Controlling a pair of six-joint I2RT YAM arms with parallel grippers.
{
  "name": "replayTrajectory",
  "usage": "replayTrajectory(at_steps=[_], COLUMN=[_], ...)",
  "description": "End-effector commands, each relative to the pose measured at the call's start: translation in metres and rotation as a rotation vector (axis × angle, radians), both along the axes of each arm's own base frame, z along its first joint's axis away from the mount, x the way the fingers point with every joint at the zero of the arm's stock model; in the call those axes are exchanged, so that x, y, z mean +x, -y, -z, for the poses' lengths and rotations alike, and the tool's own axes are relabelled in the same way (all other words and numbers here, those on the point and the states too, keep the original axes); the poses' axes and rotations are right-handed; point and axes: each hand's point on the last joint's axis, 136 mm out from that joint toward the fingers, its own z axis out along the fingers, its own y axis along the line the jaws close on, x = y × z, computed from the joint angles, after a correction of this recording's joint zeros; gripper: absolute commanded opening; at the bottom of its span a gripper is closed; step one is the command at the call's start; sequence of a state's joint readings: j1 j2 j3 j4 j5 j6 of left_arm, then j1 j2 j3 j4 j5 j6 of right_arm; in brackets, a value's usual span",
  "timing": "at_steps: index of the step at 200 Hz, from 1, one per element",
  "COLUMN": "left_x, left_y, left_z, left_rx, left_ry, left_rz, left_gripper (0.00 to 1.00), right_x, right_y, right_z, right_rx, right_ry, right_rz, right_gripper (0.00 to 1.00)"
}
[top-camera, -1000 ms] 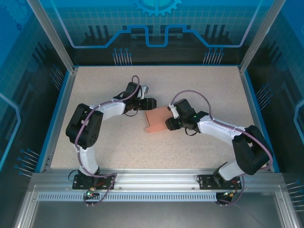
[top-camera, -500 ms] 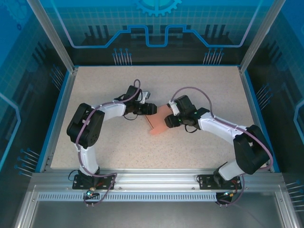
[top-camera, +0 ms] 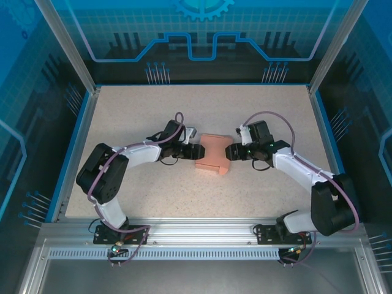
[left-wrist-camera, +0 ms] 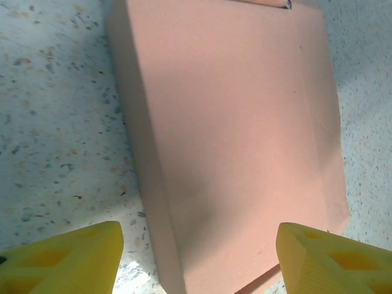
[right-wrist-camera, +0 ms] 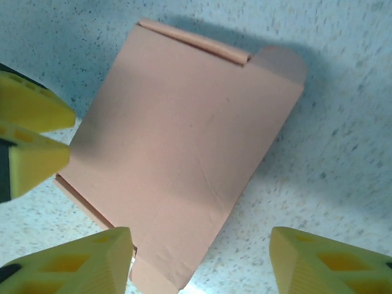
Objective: Fold the paper box
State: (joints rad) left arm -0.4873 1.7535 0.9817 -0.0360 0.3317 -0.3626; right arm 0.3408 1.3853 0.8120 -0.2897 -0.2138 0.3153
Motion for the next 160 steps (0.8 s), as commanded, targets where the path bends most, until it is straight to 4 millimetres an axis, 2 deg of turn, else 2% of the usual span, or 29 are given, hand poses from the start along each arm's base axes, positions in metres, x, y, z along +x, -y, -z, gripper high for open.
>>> replayTrajectory(at_steps=[1, 59, 114, 132, 160], left_x=[0.02, 0.029, 0.03, 0.03, 0.031], left_y=[0.006, 0.014, 0.014, 0.012, 0.004], left_z=[-0.006, 0.013, 0.02, 0.025, 0.032], left_rx=[-0.016, -0.027, -0.02, -0.013, -0.005], left_ry=[0.024, -0.024, -0.035, -0.045, -0.059], left_rz=[-0.036, -0.043, -0.048, -0.052, -0.075], left_gripper=[0.67, 0.53, 0.45, 0.42, 0.37], right_x=[-0.004, 0.013, 0.023, 0.024, 0.022], right_y=[-0.017, -0.03, -0.029, -0.028, -0.028], right_z=[0.006, 0.033, 0.041, 0.045, 0.045], right_rx=[0.151, 0.301, 0.396, 0.411, 0.437], right_ry=[-0.067, -0.139, -0.153, -0.164, -0.163], right_rz=[-0.009, 0.027, 0.059, 0.065, 0.067], right_gripper=[0.67, 0.66, 0.59, 0.53, 0.32])
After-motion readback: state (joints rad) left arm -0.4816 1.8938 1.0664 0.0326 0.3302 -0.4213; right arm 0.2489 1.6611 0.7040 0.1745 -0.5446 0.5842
